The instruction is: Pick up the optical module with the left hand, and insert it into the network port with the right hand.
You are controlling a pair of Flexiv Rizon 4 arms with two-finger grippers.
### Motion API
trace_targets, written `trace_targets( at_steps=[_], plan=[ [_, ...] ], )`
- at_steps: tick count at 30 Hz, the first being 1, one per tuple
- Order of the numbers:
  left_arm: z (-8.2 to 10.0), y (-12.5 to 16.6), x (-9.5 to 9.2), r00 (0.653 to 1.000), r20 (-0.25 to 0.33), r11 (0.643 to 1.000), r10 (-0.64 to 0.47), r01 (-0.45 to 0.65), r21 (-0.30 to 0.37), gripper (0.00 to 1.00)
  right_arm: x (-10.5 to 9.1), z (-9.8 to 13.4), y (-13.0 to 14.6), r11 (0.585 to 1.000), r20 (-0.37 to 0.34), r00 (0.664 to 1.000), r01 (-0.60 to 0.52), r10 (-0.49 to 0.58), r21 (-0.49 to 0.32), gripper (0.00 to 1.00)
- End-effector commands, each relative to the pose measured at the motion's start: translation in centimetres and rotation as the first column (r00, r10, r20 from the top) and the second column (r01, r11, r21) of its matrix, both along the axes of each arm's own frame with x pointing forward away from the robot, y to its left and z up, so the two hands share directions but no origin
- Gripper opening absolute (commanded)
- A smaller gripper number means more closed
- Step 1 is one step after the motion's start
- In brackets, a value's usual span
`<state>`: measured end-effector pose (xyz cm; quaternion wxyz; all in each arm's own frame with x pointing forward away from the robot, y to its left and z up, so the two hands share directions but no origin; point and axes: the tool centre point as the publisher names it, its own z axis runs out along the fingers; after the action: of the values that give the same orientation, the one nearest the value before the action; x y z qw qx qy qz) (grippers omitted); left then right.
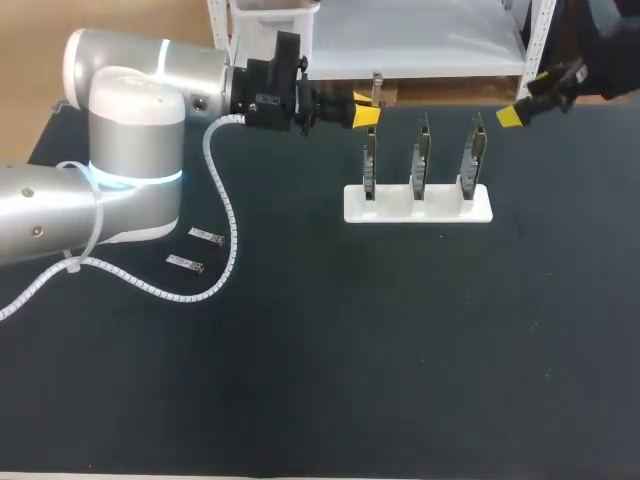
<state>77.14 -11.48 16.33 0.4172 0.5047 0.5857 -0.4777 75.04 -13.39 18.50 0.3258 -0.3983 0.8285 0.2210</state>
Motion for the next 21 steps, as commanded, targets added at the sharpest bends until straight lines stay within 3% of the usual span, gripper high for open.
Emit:
trace_targets(
  at_steps=[1,14,21],
  plan=[
    [0.0,0.1,-0.2,1.000,0.003,1.000,0.007,-0.007,-0.001,0.00,1.1,0.3,1.5,0.956,-0.107,0.957,-0.254,0.270,0.144,1.00],
    [0.0,0.1,-0.2,1.000,0.003,1.000,0.007,-0.007,-0.001,0.00,1.8,1.0,6.1,0.862,-0.065,0.862,-0.492,0.502,0.126,1.00],
    [0.0,0.1,-0.2,1.000,0.003,1.000,0.007,-0.007,-0.001,0.00,2.2,1.2,8.3,0.849,-0.050,0.851,-0.513,0.522,0.129,1.00]
  ],
)
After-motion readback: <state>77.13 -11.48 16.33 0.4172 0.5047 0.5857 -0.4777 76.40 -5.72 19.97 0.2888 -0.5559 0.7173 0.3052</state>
